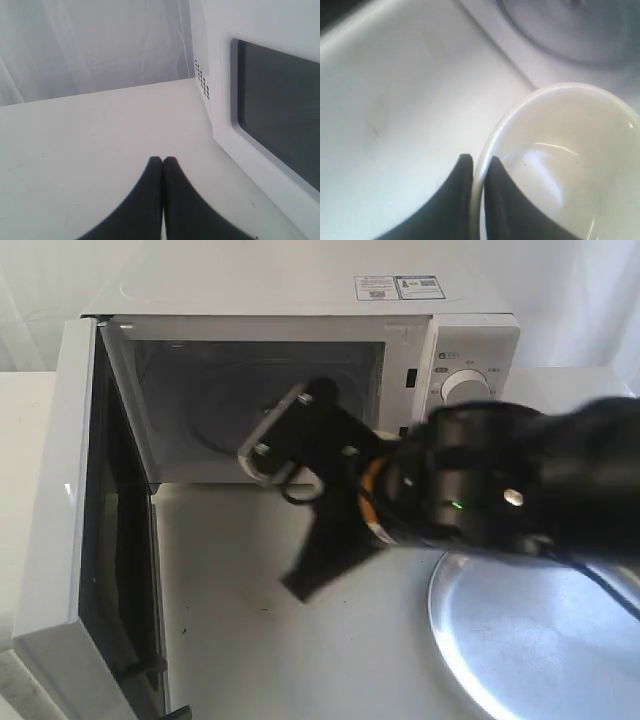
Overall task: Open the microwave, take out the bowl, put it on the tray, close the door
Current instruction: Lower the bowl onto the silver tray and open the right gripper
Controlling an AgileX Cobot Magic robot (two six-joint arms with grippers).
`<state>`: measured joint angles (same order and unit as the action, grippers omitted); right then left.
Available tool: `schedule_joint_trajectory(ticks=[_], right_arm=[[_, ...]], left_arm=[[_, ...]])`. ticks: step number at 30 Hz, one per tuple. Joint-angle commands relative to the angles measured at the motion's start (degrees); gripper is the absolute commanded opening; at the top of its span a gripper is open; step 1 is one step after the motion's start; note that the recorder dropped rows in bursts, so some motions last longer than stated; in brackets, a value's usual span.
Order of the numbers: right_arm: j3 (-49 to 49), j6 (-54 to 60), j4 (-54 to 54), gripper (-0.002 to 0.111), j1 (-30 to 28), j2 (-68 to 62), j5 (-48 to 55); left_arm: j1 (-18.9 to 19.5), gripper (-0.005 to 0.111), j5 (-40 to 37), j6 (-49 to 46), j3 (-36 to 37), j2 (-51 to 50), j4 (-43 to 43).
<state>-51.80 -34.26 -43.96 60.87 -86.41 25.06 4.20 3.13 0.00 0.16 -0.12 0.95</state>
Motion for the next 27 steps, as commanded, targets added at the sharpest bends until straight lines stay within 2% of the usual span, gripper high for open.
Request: schedule_joint_trajectory(ticks=[1, 6, 10, 13, 15, 21, 23, 25, 27], right_arm=[[11.8, -12.2, -5.0, 0.000, -1.4, 6.2, 10.4], [22.0, -30.3, -16.3, 0.000, -2.9, 6.9, 10.6], [26.0, -42.0, -24.3, 0.000, -2.9, 6.9, 10.1], [27.3, -41.2, -25.0, 0.000, -2.9, 6.9, 9.3], [27.4, -41.4, -25.0, 0.005, -2.9, 6.9, 9.1], [27.4, -42.2, -25.7, 0.035, -2.9, 6.9, 6.5], [27.4, -44.0, -27.0, 0.041, -2.9, 6.9, 7.7], [27.3, -48.6, -31.6, 0.040, -2.7, 7.3, 9.8], [26.9, -53.5, -36.7, 0.034, -1.5, 9.4, 10.1]], left_arm=[[0.0, 0.000, 0.2, 0.0, -0.2, 0.1, -0.5], [0.0, 0.000, 0.2, 0.0, -0.2, 0.1, -0.5], [0.0, 0.000, 0.2, 0.0, -0.2, 0.1, -0.5], [0.0, 0.000, 0.2, 0.0, -0.2, 0.1, -0.5], [0.0, 0.000, 0.2, 0.0, -0.2, 0.1, -0.5], [0.0, 0.000, 0.2, 0.0, -0.2, 0.1, -0.5], [0.0, 0.000, 0.2, 0.0, -0.2, 0.1, -0.5], [0.0, 0.000, 0.2, 0.0, -0.2, 0.1, -0.5], [0.0, 0.000, 0.2, 0.0, -0.2, 0.1, -0.5]])
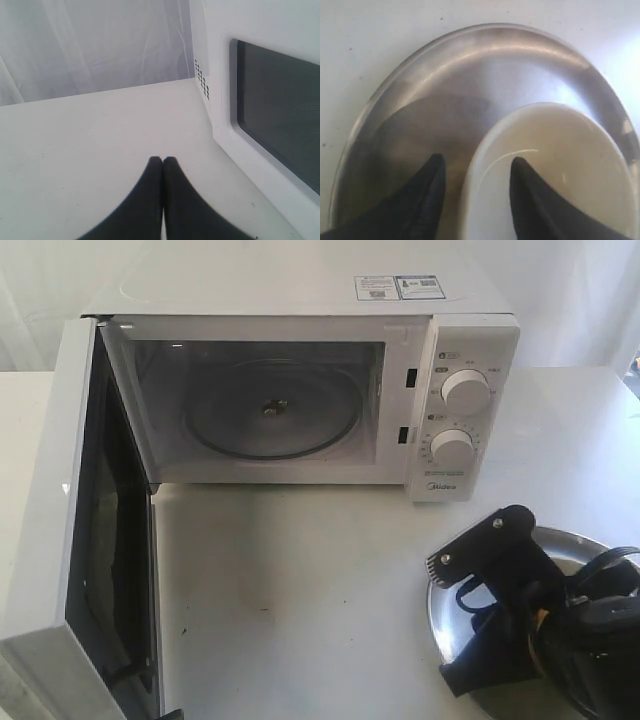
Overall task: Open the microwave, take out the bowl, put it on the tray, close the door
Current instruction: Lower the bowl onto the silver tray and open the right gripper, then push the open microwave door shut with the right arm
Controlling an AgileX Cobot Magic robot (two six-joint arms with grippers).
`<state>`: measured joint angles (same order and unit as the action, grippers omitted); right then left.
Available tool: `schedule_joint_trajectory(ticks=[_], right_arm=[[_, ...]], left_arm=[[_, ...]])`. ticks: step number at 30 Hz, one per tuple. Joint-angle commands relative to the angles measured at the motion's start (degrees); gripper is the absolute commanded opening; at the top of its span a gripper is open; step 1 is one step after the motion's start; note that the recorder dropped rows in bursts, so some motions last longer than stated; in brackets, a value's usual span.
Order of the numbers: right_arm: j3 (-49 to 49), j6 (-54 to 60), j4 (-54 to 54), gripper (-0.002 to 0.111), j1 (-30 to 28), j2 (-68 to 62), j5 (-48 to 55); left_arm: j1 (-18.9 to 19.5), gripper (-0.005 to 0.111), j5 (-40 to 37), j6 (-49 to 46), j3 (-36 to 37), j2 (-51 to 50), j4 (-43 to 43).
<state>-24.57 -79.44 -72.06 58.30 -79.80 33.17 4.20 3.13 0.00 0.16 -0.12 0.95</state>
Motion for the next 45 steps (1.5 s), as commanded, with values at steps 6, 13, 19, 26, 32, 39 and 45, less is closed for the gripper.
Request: schedule_joint_trajectory(ticks=[6, 13, 19, 26, 32, 39, 45], right_arm=[[-6.2, -14.8, -25.6, 0.000, 8.0, 19.0, -15.9], [-20.1, -15.4, -27.9, 0.000, 10.7, 16.2, -29.0], [-39.6, -6.1, -27.9, 0.000, 23.4, -9.6, -14.4], [-43.6, 0.8, -27.9, 0.000, 31.0, -12.8, 5.0], [-43.4, 7.3, -27.9, 0.000, 30.8, -14.3, 9.6], [-43.4, 12.7, -27.9, 0.000, 30.7, -20.7, 20.1], [-42.9, 24.5, -27.6, 0.000, 16.4, -25.0, 36.8]], left_arm=[[0.0, 0.000, 0.2, 0.0, -0.2, 0.1, -0.5], [0.0, 0.000, 0.2, 0.0, -0.2, 0.1, -0.5], [0.0, 0.000, 0.2, 0.0, -0.2, 0.1, -0.5], [0.0, 0.000, 0.2, 0.0, -0.2, 0.1, -0.5], [0.0, 0.000, 0.2, 0.0, -0.2, 0.1, -0.5], [0.0, 0.000, 0.2, 0.0, -0.2, 0.1, -0.5], [0.0, 0.000, 0.3, 0.0, -0.2, 0.1, -0.5]])
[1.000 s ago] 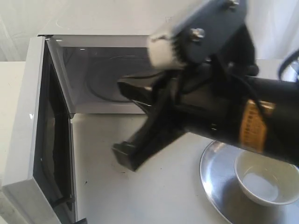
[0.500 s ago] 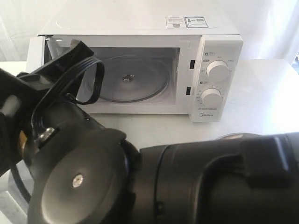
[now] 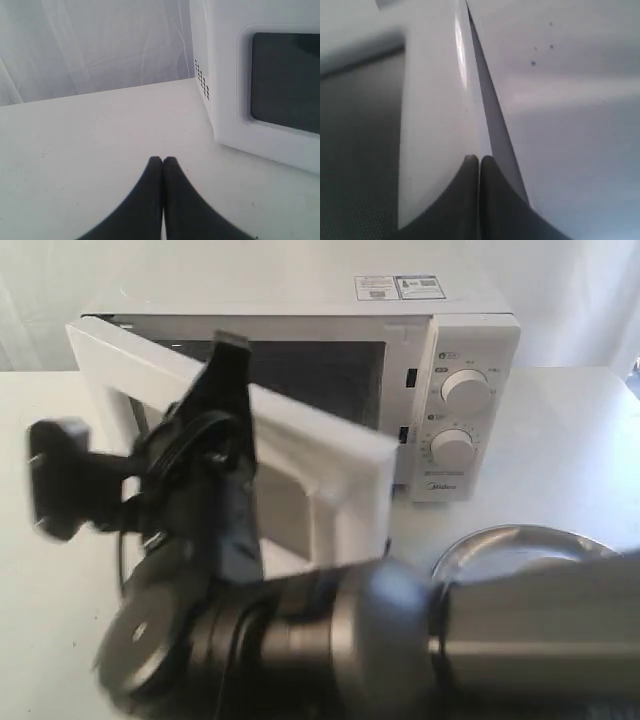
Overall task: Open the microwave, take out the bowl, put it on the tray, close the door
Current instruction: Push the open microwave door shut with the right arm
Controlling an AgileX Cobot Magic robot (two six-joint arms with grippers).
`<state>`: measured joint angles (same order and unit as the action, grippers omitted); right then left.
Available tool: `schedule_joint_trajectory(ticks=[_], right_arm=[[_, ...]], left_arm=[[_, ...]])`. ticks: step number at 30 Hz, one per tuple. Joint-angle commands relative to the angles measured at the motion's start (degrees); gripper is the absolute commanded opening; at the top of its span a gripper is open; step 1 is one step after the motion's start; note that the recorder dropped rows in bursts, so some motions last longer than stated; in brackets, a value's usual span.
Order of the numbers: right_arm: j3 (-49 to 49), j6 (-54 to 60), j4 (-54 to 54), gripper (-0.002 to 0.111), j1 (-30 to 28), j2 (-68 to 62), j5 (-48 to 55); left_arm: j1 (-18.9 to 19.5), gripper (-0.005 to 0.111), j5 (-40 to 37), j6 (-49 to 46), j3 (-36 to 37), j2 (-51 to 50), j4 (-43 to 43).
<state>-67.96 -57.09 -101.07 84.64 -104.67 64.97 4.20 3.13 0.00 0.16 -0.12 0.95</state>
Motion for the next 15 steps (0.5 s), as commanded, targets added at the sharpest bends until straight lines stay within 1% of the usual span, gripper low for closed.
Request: schedule_joint_trajectory(ticks=[1, 2, 3, 5, 8, 10, 12, 15], right_arm=[[0.5, -0.4, 1.1, 0.000, -14.9, -0.1, 5.0], [0.5, -1.1, 1.1, 0.000, -16.4, -0.1, 5.0], [0.5, -3.3, 1.1, 0.000, -19.3, 0.0, 5.0], [0.2, -4.1, 1.1, 0.000, -21.9, 0.0, 5.0], [0.2, -5.9, 1.1, 0.000, -21.9, 0.1, 5.0], [0.4, -8.8, 1.7, 0.000, -19.6, 2.2, 3.5], [1.8, -11.8, 2.4, 0.000, -16.8, 5.1, -3.6], [5.6, -16.9, 2.0, 0.000, -12.7, 12.2, -20.4]], left_arm=[[0.0, 0.000, 0.3, 0.0, -0.2, 0.1, -0.5], [0.0, 0.000, 0.3, 0.0, -0.2, 0.1, -0.5], [0.0, 0.000, 0.3, 0.0, -0.2, 0.1, -0.5], [0.0, 0.000, 0.3, 0.0, -0.2, 0.1, -0.5], [0.0, 0.000, 0.3, 0.0, -0.2, 0.1, -0.5], [0.0, 0.000, 0.3, 0.0, -0.2, 0.1, -0.5], [0.0, 0.000, 0.3, 0.0, -0.2, 0.1, -0.5], [0.0, 0.000, 0.3, 0.0, -0.2, 0.1, -0.5]])
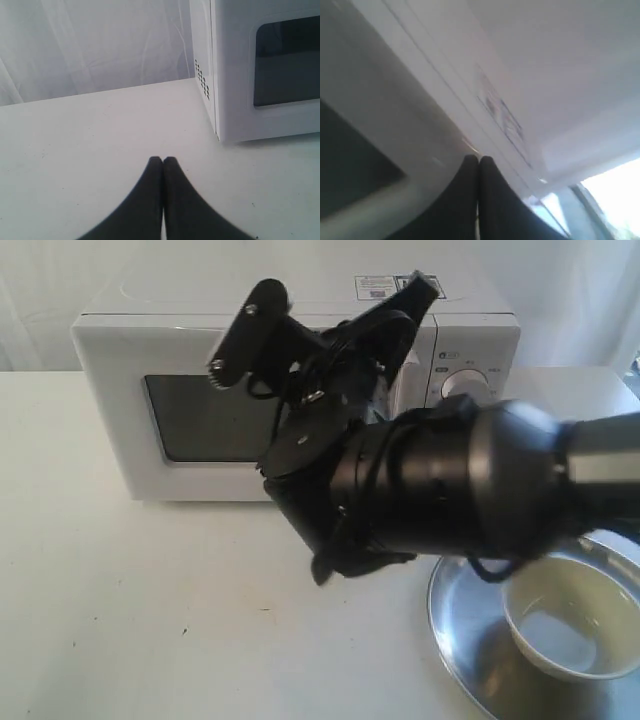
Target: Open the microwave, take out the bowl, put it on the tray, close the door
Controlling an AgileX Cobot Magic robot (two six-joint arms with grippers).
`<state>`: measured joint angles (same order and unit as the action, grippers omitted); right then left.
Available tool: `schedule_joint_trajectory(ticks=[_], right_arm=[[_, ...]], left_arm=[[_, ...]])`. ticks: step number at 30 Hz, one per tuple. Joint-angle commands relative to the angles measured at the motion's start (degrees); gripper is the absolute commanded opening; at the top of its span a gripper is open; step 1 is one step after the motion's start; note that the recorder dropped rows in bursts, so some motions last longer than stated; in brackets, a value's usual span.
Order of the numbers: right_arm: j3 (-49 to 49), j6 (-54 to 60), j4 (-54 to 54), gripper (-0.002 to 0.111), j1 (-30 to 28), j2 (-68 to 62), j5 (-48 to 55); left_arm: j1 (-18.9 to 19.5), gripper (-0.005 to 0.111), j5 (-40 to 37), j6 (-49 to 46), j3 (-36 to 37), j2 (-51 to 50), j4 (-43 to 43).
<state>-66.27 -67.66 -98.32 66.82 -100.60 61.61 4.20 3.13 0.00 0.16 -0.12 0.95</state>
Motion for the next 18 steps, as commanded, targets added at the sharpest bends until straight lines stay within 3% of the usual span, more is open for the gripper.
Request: schedule_joint_trajectory(ticks=[1, 2, 3, 7, 11, 13, 18], right_arm=[[5.5, -8.3, -1.6, 0.000, 6.4, 11.6, -26.6], [8.5, -10.3, -1.6, 0.000, 6.9, 16.8, -42.3], [9.9, -10.2, -1.6, 0.000, 6.9, 19.5, -50.9], [16.1, -5.1, -1.6, 0.000, 6.8, 28.6, -70.0], [23.6, -4.5, -0.1, 0.000, 6.8, 36.0, -74.5], [27.7, -4.5, 7.5, 0.000, 6.8, 37.4, -75.4], [31.9, -10.4, 13.7, 0.000, 6.8, 37.6, -72.2]], left_arm=[[0.0, 0.000, 0.3, 0.0, -0.2, 0.1, -0.5], [0.0, 0.000, 0.3, 0.0, -0.2, 0.1, -0.5], [0.0, 0.000, 0.3, 0.0, -0.2, 0.1, -0.5], [0.0, 0.000, 0.3, 0.0, -0.2, 0.1, -0.5], [0.0, 0.000, 0.3, 0.0, -0.2, 0.1, -0.5], [0.0, 0.000, 0.3, 0.0, -0.2, 0.1, -0.5], [0.0, 0.000, 0.3, 0.0, -0.2, 0.1, -0.5]])
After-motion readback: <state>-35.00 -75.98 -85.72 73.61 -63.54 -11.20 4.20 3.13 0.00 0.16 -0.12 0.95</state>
